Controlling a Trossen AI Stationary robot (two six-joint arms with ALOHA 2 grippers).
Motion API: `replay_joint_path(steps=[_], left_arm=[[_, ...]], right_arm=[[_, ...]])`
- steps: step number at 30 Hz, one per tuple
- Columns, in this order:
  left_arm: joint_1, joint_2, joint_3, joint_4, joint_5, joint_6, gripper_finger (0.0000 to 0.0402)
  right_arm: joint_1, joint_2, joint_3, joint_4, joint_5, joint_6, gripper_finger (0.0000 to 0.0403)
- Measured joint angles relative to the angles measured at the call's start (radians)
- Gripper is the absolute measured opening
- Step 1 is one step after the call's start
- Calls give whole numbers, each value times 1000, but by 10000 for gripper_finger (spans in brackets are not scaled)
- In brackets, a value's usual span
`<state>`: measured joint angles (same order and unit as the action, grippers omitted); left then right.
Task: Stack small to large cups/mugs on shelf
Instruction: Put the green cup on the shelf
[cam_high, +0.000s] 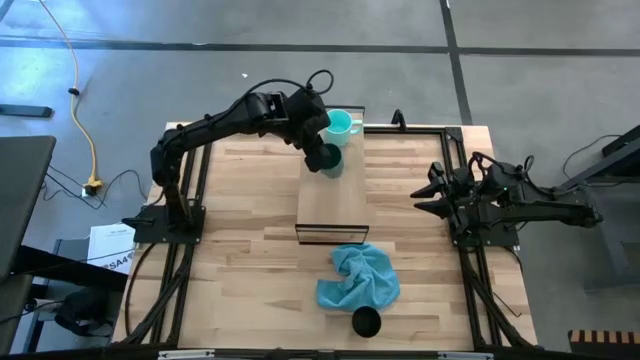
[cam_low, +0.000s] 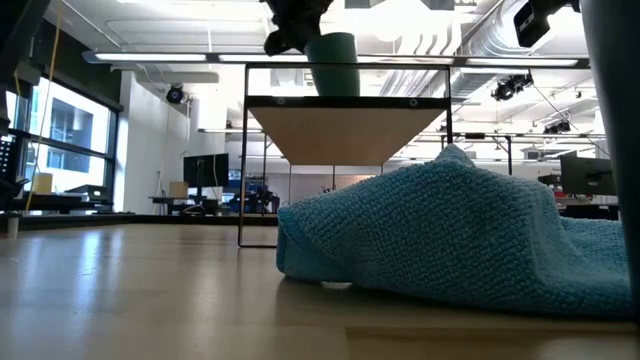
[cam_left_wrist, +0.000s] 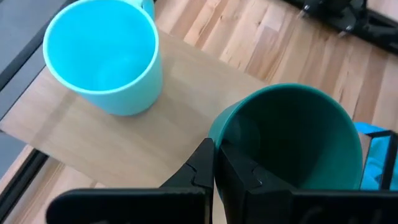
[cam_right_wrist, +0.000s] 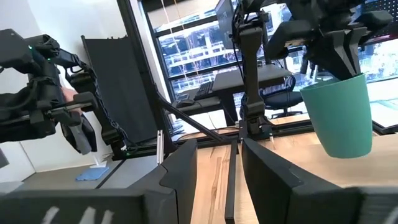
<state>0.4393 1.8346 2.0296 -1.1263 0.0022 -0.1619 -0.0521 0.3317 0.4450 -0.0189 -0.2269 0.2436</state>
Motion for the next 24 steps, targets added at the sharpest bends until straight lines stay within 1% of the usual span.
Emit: replay_joint_path(steps=[4,13,24], left_arm=[[1,11,1,0,6,-3,0],[0,49,0,-8,31,-2,0],[-1,56,0,-4,32,-3,0]], right_arm=[[0,0,0,0,18,-1,119],[0,1,0,0,20,-8,119],[0,1,0,-9,20,-8,119]])
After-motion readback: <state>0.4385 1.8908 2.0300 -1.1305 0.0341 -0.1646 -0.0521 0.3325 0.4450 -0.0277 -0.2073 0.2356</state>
